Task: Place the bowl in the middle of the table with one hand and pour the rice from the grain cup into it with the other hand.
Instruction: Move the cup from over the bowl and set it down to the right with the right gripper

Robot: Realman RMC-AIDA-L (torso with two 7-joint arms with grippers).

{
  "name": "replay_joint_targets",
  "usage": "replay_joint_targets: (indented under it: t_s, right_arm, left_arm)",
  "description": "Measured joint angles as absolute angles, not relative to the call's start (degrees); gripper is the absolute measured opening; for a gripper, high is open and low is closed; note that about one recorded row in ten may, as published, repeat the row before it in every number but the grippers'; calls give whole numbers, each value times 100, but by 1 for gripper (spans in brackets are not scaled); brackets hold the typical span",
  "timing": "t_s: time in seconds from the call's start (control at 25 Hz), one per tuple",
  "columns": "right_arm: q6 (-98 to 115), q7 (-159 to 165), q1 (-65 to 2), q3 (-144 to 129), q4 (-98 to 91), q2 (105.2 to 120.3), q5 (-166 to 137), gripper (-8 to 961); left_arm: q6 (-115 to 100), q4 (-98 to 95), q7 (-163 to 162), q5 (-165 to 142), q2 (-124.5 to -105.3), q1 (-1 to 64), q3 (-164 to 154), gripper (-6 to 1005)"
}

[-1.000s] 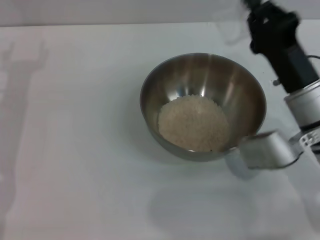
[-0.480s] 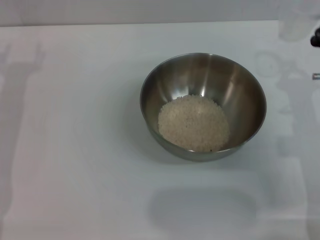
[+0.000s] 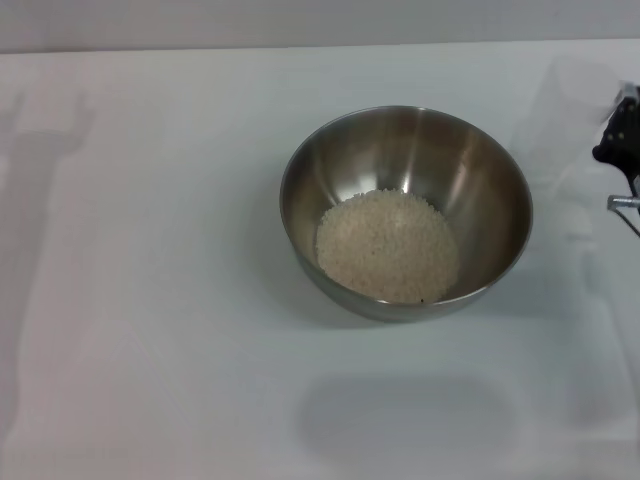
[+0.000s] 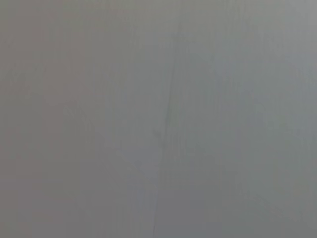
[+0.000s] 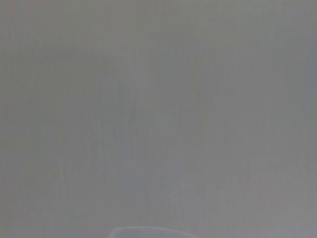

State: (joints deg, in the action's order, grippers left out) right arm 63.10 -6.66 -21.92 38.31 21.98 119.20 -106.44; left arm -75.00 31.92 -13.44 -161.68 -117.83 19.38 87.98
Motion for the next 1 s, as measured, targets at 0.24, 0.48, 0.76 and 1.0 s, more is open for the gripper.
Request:
replay_joint_targets:
  t_s: [0.24,0.48,0.76,1.0]
  right_arm:
    - [5689,-641,-2388,3833,2006,11918,-10645,53]
    - [5592,-628,-2460,3831,1892,11918,-10660,57]
    - [5559,-624,-2490,3800,1836,11922,-10665,61]
    - [5399,-621,-2557,3782,1774,11915,-10679,66]
  left_arm:
    - [-7541,3245,-1345,-16186,-11786,1928,8798,844]
    - [-7571,3269,-1344,-16190,-11789,1923,8797,844]
    - [-7594,3270,-1345,-16190,-11796,1925,8797,844]
    - [-7653,3270,-1344,-16190,-11795,1925,8797,844]
